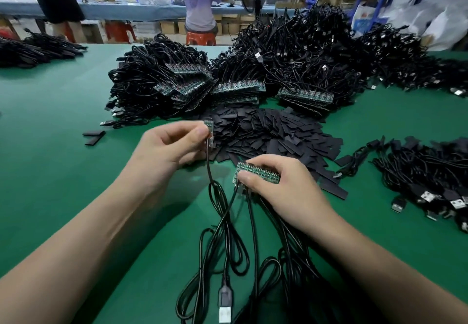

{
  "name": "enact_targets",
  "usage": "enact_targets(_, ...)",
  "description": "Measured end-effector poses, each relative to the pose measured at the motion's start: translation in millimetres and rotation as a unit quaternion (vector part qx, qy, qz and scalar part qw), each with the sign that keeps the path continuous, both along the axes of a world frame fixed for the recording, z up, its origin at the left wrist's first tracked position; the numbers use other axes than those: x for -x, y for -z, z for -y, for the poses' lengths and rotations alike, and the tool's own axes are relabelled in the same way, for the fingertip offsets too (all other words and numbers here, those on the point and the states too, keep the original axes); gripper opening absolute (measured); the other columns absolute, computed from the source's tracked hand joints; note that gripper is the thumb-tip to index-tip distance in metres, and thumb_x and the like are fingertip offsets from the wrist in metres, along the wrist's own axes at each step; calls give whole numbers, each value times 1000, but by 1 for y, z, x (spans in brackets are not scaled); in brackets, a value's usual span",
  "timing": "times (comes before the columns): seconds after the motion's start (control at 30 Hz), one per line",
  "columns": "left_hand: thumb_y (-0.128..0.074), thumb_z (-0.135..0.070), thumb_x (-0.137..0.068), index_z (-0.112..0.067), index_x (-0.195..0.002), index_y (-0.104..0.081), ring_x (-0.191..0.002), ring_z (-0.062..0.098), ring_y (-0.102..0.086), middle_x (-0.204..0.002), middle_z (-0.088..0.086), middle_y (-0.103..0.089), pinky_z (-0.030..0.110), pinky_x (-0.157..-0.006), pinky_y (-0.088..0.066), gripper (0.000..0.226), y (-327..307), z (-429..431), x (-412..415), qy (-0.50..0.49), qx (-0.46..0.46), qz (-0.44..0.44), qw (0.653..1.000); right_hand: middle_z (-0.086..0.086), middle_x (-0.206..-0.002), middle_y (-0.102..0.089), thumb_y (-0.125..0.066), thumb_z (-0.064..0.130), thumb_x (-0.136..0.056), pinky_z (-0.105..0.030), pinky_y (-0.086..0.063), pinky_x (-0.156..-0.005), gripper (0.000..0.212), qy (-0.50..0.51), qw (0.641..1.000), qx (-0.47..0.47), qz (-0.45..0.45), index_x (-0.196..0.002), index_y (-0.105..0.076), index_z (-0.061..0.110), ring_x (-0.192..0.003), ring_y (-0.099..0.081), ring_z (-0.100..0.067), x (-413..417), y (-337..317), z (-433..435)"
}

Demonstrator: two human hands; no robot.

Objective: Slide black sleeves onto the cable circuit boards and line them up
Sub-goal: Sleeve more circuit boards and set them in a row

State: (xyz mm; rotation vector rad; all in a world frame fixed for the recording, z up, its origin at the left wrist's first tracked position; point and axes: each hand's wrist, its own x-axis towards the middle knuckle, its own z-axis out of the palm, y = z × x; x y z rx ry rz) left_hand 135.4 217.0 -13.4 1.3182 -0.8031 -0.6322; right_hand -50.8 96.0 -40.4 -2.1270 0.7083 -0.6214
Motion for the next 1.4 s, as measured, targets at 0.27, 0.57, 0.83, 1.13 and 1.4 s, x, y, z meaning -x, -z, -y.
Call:
enact_targets(0.27, -74, -32, -91, -40, -94, -72, -79, 13, -70, -87, -14, -75, 39, -73, -59, 9, -57, -7, 24, -86, 142, 367, 915, 25, -115, -70, -60, 49, -99, -16, -46, -93, 31, -80, 992, 23, 100, -127, -69, 38, -111, -60, 6, -2, -35, -21)
enact_targets(0.57, -57, -56, -90, -34, -109, -64, -85, 11, -67, -93, -10, -70, 40, -74, -57, 30, -60, -1, 48, -106, 37, 342, 933, 6, -87, -79, -67, 13, -99, -19, -55, -62, 12, -77, 960, -30, 267, -100, -79, 15, -79, -74, -5, -19, -63, -21)
enact_targets(0.83, -72, -52, -83, -36, -108, -54, -51, 6, -69, -89, -13, -72, 24, -58, -55, 35, -21, -34, 47, 10, -263, 372, 890, -4, -92, -80, -66, 12, -99, -25, -61, -65, 8, 29, 923, -111, 368, -101, -73, 10, -91, -77, -13, -19, -63, -9)
enact_targets(1.13, -63, -28, -97, -37, -126, -57, -31, 16, -44, -71, -3, -75, 14, -38, -37, 31, -24, -41, 47, -37, -107, 278, 954, -2, -94, -80, -65, 9, -99, -19, -58, -69, 8, 105, 890, -131, 424, -101, -72, 12, -94, -76, -13, -8, -71, 15)
enact_targets(1.4, -65, -40, -89, -30, -85, -62, -33, 17, -47, -68, 0, -74, 15, -40, -37, 10, -27, -43, 50, -77, -35, 276, 957, 1, -95, -80, -68, 11, -96, -26, -61, -78, 8, 84, 919, -85, 376, -102, -74, 14, -92, -76, -13, -5, -62, 9)
